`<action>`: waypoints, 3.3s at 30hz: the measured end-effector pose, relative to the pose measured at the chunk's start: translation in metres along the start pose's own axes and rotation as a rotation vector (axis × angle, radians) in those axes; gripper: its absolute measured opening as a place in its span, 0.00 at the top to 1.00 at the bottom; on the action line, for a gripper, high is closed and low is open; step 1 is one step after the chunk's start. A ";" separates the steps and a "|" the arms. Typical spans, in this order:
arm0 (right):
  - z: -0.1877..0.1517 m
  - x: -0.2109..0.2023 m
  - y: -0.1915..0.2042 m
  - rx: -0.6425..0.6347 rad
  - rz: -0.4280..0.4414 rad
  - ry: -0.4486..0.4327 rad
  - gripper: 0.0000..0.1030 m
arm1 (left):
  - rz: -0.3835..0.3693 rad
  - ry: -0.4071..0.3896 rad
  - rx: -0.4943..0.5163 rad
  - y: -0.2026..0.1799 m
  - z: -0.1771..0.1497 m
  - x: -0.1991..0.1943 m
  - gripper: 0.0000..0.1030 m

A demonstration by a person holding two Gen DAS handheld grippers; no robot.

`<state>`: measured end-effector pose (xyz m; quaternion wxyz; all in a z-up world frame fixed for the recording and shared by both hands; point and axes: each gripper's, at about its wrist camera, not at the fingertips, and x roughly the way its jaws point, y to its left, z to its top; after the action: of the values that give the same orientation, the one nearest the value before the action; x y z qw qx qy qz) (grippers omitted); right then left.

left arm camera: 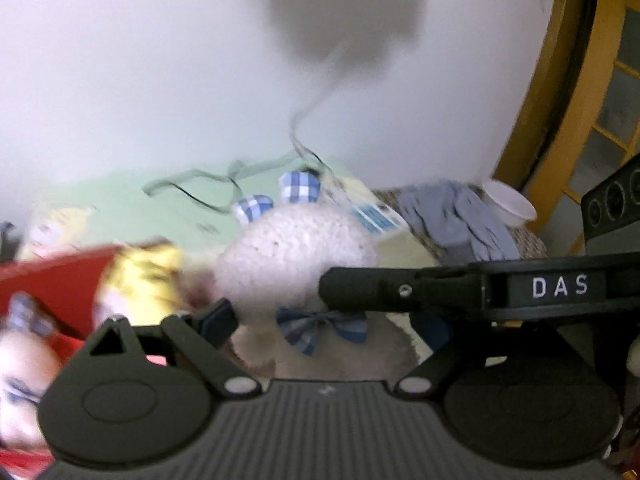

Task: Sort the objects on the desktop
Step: 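Carry the bunny with both grippers and lower it into the red box, then open both grippers and withdraw them from the bunny in the box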

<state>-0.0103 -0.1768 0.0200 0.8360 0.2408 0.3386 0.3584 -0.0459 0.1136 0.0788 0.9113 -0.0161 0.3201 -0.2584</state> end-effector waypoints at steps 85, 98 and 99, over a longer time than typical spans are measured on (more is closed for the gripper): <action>-0.040 0.212 0.070 -0.144 -0.253 0.116 0.75 | 0.186 0.264 -0.163 0.177 -0.047 0.009 0.05; -0.039 0.208 0.070 -0.110 -0.262 0.116 0.74 | 0.247 0.277 -0.144 0.169 -0.047 0.007 0.04; -0.040 0.208 0.071 -0.111 -0.265 0.118 0.74 | 0.248 0.278 -0.145 0.169 -0.047 0.007 0.04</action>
<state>0.0366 0.0328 -0.0422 0.8667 0.1257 0.3956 0.2766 0.0092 0.2633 0.0048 0.8796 -0.0064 0.4602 -0.1200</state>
